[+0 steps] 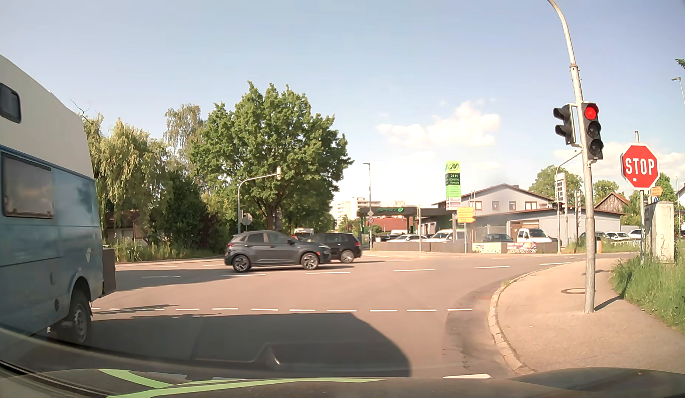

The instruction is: Follow the waypoints while adhering to traffic rules and regulations

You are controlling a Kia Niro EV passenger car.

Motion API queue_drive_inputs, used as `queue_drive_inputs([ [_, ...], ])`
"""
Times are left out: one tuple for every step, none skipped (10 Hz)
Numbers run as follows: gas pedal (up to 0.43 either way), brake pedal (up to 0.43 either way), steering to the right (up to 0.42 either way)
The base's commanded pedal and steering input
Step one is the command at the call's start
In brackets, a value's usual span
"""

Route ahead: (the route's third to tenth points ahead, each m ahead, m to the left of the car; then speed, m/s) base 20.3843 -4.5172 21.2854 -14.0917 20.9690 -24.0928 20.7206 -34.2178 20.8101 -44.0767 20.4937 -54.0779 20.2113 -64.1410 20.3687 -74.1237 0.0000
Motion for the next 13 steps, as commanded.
queue_drive_inputs([
  [0.0,0.409,0.047],
  [0.0,0.409,0.047],
  [0.0,0.409,0.047],
  [0.0,0.409,0.047],
  [0.0,0.409,0.047],
  [0.0,0.402,0.047],
  [0.0,0.409,0.047],
  [0.0,0.409,0.047],
  [0.0,0.409,0.047],
  [0.0,0.409,0.047],
  [0.0,0.402,0.047],
  [0.0,0.409,0.047],
  [0.0,0.409,0.047],
])
